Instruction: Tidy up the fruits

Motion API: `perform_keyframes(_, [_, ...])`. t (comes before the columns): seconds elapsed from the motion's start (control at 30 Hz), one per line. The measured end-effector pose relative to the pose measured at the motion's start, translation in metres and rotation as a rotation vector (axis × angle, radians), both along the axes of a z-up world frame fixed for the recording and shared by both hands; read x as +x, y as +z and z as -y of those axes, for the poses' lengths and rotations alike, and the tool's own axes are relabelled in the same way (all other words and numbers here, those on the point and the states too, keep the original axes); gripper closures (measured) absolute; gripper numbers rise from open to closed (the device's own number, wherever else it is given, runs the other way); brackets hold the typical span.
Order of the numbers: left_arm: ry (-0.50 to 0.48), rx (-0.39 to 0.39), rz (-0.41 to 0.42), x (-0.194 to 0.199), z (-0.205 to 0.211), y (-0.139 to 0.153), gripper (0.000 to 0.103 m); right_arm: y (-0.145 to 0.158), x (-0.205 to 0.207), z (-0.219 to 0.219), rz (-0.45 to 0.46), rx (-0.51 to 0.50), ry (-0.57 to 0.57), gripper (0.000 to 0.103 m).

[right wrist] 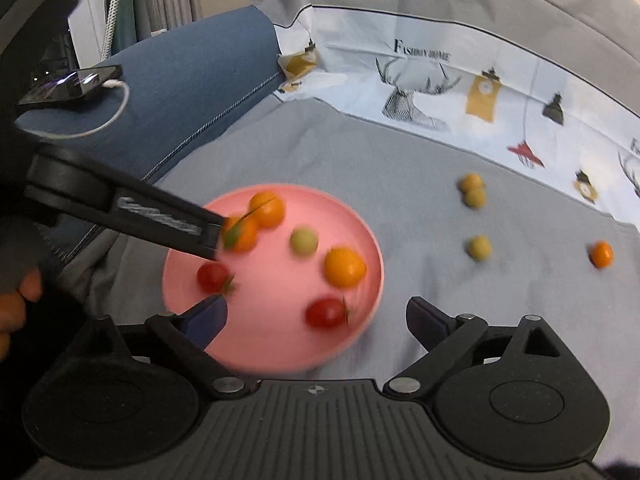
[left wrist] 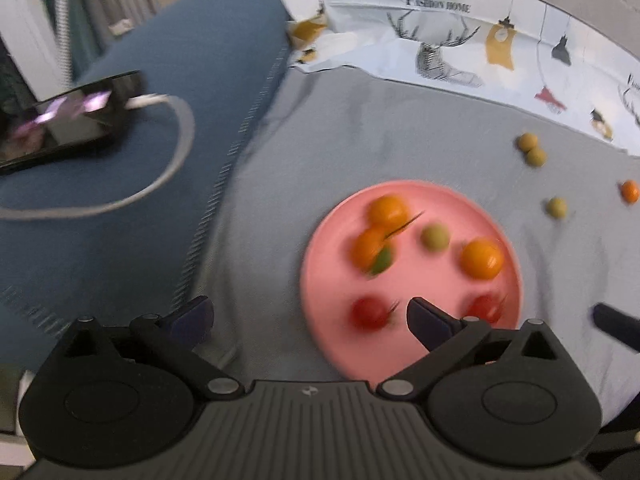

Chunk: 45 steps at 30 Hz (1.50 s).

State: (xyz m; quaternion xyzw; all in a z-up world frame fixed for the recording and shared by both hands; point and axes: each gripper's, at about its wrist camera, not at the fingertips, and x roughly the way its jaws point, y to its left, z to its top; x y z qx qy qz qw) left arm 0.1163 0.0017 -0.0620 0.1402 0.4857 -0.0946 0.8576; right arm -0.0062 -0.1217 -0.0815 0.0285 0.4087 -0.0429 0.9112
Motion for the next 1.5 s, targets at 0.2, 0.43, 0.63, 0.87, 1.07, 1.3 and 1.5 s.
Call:
perform_keyframes(0.2, [0.039, 0.007, 0.003, -0.045, -0.035, 0.013, 0.000, 0.024, -0.042, 0.002, 0.042, -0.016, -0.078, 0.002])
perform_keyframes(0.43, [0.033, -0.007, 0.058, -0.092, -0.039, 0.028, 0.000, 0.051, -0.082, -0.002, 0.138, -0.027, -0.097, 0.001])
perform_keyframes(0.63, [0.032, -0.025, 0.118, -0.116, -0.040, 0.044, 0.000, 0.067, -0.106, -0.004, 0.193, -0.032, -0.110, 0.001])
perform_keyframes(0.87, [0.021, -0.030, 0.163, -0.137, -0.041, 0.056, 0.000, 0.076, -0.126, -0.008, 0.237, -0.035, -0.115, 0.001])
perform_keyframes(1.07, [0.015, -0.032, 0.187, -0.149, -0.044, 0.062, 0.000, 0.083, -0.135, -0.012, 0.262, -0.043, -0.116, 0.001])
perform_keyframes(1.3, [0.014, -0.035, 0.192, -0.150, -0.047, 0.065, 0.000, 0.085, -0.138, -0.015, 0.268, -0.051, -0.118, 0.001])
perform_keyframes(1.5, [0.020, -0.040, 0.191, -0.150, -0.049, 0.065, 0.000, 0.086, -0.138, -0.015, 0.266, -0.056, -0.119, 0.001])
